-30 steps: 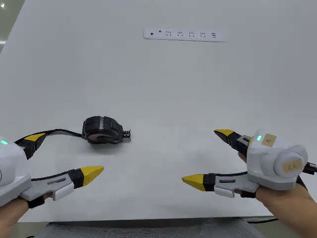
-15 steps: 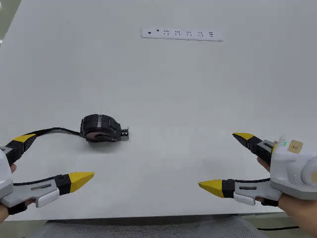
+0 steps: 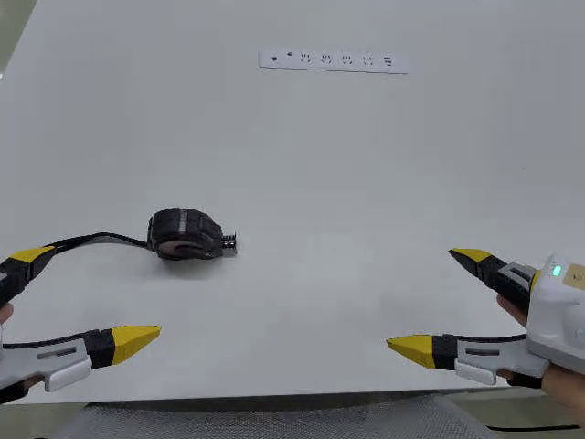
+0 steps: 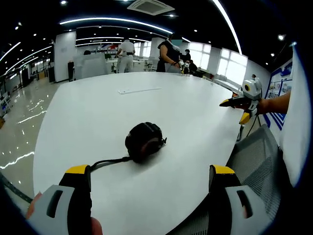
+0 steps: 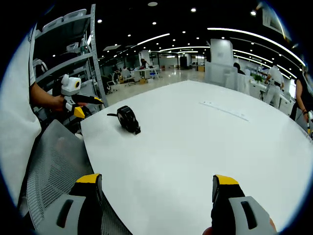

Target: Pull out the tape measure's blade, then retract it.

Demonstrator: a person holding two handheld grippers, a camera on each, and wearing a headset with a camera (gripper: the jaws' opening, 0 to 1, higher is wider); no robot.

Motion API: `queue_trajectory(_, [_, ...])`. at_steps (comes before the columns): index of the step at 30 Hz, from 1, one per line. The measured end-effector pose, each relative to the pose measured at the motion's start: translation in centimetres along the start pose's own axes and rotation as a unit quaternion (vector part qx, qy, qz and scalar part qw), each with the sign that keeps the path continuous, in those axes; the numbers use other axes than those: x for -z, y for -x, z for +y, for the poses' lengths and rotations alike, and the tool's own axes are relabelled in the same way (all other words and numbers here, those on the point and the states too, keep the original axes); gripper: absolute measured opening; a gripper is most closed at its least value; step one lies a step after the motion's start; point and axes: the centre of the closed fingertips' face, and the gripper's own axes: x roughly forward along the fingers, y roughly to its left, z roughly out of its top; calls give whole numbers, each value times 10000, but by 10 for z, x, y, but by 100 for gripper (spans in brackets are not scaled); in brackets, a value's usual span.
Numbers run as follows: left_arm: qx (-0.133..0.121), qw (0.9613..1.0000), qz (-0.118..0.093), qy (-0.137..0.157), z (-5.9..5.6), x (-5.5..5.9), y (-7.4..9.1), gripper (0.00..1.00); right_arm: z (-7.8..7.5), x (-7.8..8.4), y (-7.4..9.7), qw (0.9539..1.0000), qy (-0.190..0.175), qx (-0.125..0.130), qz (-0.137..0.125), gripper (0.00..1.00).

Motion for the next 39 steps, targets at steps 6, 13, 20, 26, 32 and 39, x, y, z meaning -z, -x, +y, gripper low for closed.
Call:
queue_trajectory(6, [80,9999,65,-70,-2,2,2,99,-2,2,6,10000,-19,45,-11,96])
queue_trajectory(13, [49,10000,35,-72,-1,1,1,99,0,1,5,10000,-58,60,-8,94])
queue_trajectory(20, [56,10000,28,-54,-3,2,3,98,-2,2,6,9999,-96,68,-11,94])
queue_trajectory(26, [88,9997,68,-204,-5,2,2,97,-3,2,6,9999,-103,76,-21,94])
queue_trajectory(32, [62,9998,12,-191,-3,-1,1,99,0,2,4,9999,-91,53,-6,94])
queue_trajectory(39, [28,9998,2,-200,0,-2,2,99,0,3,4,9999,-86,50,17,94])
